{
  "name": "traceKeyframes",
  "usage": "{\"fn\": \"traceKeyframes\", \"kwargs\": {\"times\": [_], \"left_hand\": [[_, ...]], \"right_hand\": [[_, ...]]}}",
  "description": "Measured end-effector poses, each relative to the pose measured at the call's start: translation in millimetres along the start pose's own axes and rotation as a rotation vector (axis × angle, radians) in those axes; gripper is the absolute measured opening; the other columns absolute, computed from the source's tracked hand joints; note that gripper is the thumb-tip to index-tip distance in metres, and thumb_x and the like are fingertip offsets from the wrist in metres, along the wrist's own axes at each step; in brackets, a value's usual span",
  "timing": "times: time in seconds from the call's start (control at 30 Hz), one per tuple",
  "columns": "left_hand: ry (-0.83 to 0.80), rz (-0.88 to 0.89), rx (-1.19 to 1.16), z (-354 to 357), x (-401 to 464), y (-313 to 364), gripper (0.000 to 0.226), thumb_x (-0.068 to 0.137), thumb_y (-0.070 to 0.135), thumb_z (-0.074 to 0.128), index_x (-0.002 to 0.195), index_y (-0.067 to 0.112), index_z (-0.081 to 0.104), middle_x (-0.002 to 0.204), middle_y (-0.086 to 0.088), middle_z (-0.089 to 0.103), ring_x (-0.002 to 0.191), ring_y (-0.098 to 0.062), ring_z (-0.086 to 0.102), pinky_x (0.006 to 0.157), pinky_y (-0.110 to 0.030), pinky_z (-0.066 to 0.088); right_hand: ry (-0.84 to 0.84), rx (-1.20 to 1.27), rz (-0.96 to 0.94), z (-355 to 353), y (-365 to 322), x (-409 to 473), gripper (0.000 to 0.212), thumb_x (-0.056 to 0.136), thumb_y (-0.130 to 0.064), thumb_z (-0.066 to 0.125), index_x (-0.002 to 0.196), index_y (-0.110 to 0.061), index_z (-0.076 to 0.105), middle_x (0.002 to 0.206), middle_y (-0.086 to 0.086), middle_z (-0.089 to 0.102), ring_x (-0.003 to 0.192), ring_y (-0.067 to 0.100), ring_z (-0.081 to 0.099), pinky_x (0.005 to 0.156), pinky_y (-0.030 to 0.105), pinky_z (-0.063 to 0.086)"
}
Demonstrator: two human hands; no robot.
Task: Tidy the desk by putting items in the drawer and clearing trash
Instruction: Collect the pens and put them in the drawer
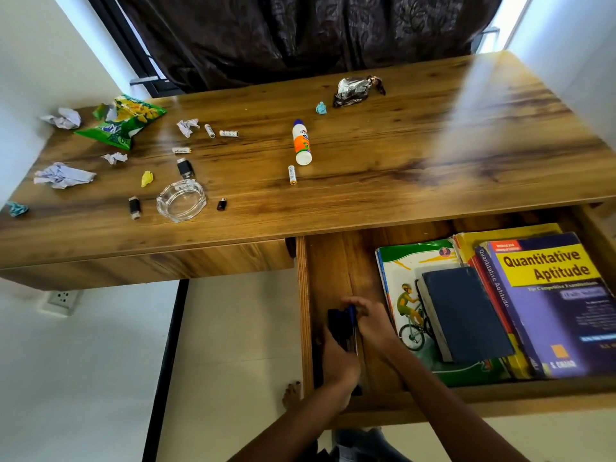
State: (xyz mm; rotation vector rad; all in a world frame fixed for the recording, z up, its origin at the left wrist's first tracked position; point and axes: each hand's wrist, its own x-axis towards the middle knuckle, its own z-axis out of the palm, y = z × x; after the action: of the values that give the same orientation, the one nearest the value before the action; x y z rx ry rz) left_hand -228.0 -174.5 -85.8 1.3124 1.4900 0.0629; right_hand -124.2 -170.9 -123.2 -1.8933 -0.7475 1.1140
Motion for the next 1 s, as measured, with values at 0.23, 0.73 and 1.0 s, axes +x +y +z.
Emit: {"fn": "traceKeyframes", "kwargs": {"times": [0.23,0.73,1.0], "left_hand": [[-0.093,0.453,0.821,-9,11,-8,0.085,0.095,0.027,0.052,0.150,0.013,-0.012,0.159,-0.006,-0.017,0.146,-0.025,-0.014,0.121,-0.041,0.000],[-0.116,0.481,1.571,-15,10,-8,0.088,0.095,0.041,0.046,0.146,-0.001,-0.012,0.157,-0.021,-0.012,0.145,-0.036,-0.010,0.114,-0.046,-0.014],[-0.003,0.612,1.698,-33,36,17,0.039,0.097,0.026,0.045,0.133,0.009,0.049,0.133,-0.010,0.055,0.131,-0.024,0.043,0.114,-0.048,-0.014]], "right_hand": [[0.087,-0.281,-0.101,-4,6,-5,0.037,0.090,0.007,0.046,0.121,-0.006,0.060,0.124,0.010,0.061,0.113,0.020,0.056,0.088,0.006,0.039],[-0.053,-0.577,-0.183,-3,14,-8,0.047,0.084,-0.011,0.061,0.129,-0.014,0.050,0.136,0.008,0.038,0.120,0.028,0.042,0.106,0.031,0.031],[-0.095,-0.730,-0.304,-6,8,-3,0.041,0.087,-0.003,0.047,0.127,-0.010,0.052,0.135,0.009,0.045,0.122,0.027,0.040,0.103,0.029,0.029]]}}
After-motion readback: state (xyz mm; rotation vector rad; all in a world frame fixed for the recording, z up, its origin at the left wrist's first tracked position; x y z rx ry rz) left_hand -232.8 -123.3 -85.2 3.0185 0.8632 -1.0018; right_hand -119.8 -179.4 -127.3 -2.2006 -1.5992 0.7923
